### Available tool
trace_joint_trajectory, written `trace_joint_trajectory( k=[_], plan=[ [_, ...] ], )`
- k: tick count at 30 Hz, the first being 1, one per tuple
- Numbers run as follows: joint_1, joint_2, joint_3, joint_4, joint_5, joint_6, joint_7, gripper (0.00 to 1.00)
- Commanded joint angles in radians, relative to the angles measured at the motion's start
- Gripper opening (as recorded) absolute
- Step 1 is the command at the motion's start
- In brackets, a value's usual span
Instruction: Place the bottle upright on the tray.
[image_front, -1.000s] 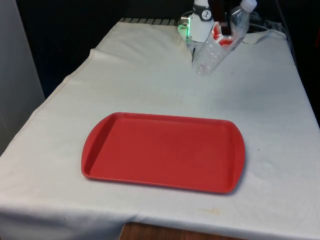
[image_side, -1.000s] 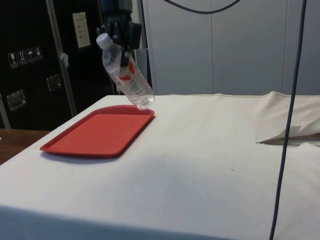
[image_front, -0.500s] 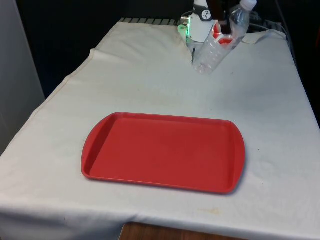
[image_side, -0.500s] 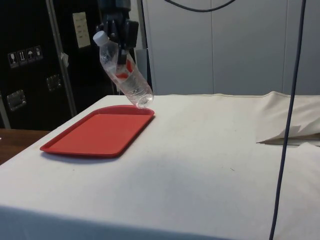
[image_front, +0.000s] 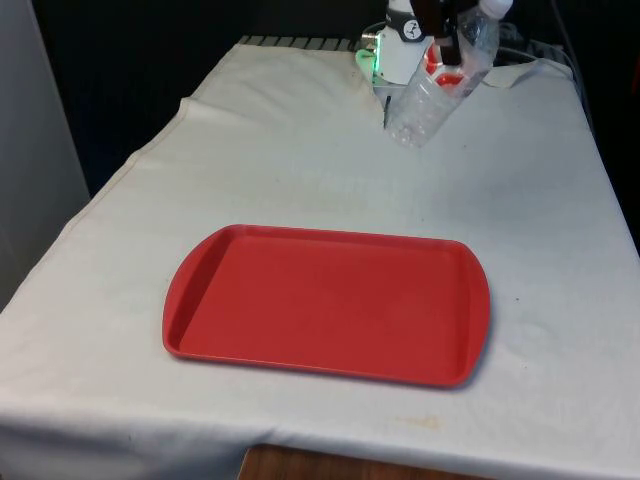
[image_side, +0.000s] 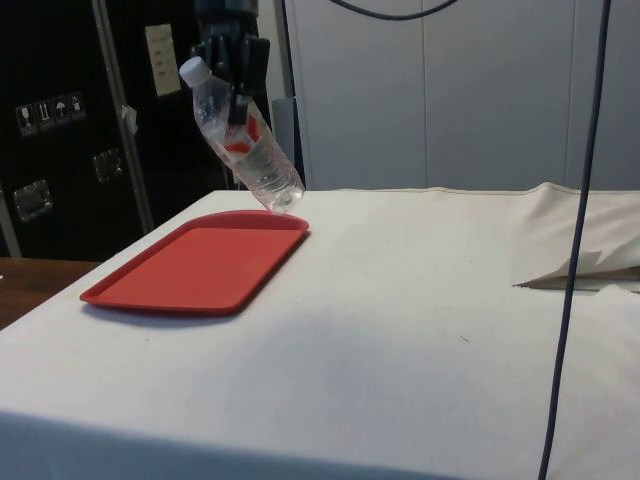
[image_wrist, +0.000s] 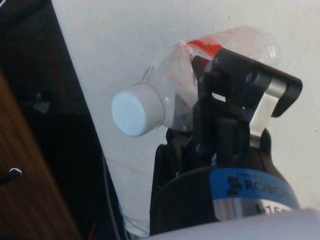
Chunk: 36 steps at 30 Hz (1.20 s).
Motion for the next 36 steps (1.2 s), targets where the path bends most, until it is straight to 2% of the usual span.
trace_joint_trajectory(
  k=[1,18,24,32,33,36],
  plan=[
    [-0.001,0.004,-0.001,0.005,0.004,0.005,0.010,0.00],
    [0.000,0.003,-0.003,0.009,0.012,0.008,0.068,0.00],
    [0.000,0.008,-0.004,0.013,0.029,0.030,0.093,0.00],
    [0.000,0.007,-0.005,0.008,0.068,0.059,0.095,0.00],
    [0.000,0.007,-0.006,0.009,0.060,0.044,0.094,0.00],
    [0.000,0.008,-0.006,0.007,0.081,0.069,0.093,0.00]
  ],
)
